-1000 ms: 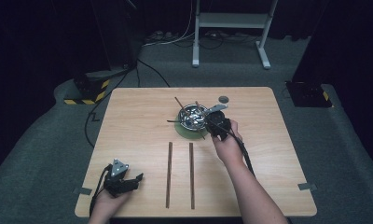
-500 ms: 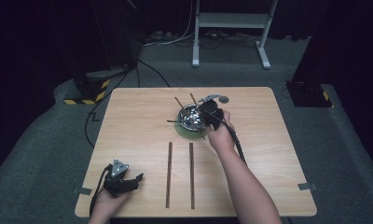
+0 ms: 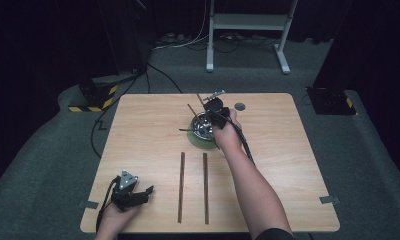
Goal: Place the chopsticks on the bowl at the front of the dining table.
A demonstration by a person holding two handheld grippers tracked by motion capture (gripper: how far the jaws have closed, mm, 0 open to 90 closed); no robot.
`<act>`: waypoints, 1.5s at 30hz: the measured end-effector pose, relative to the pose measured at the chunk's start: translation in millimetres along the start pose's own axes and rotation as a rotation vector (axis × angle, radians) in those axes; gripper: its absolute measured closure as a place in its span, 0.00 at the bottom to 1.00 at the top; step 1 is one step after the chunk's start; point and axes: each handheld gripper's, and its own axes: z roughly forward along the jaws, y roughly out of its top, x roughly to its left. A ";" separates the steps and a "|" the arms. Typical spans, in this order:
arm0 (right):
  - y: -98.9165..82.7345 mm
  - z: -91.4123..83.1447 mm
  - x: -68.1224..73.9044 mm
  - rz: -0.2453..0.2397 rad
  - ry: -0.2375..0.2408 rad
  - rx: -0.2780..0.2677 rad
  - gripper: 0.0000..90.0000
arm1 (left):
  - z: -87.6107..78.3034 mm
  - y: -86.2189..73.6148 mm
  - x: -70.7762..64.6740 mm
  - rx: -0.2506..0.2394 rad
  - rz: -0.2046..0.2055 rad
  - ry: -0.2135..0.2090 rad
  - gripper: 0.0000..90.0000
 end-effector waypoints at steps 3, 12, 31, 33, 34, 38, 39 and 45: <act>1.9 7.3 1.6 0.003 -0.001 0.013 0.94 | 0.0 0.0 0.1 0.000 0.000 -0.001 0.30; 1.4 33.1 6.1 -0.014 -0.007 0.064 0.93 | 0.2 0.0 -0.6 -0.001 0.003 0.003 0.30; 14.1 55.3 14.1 -0.003 -0.013 0.115 0.93 | 0.2 0.0 -0.7 0.000 0.000 0.002 0.30; 13.1 57.7 13.5 -0.006 -0.015 0.118 0.93 | 0.2 0.0 -0.7 -0.001 0.000 0.002 0.30; 12.6 58.4 13.5 -0.005 -0.012 0.118 0.93 | 0.2 0.0 -0.7 -0.001 0.000 0.002 0.30; 12.9 58.0 13.9 -0.012 -0.019 0.115 0.90 | 0.2 0.0 -0.7 -0.001 0.000 0.002 0.30; 13.2 57.3 13.5 -0.010 -0.020 0.113 0.89 | 0.2 0.0 -0.6 -0.001 -0.001 0.001 0.30; 12.4 42.0 9.7 0.002 -0.007 0.076 0.82 | 0.2 0.0 -0.6 -0.002 0.001 0.005 0.31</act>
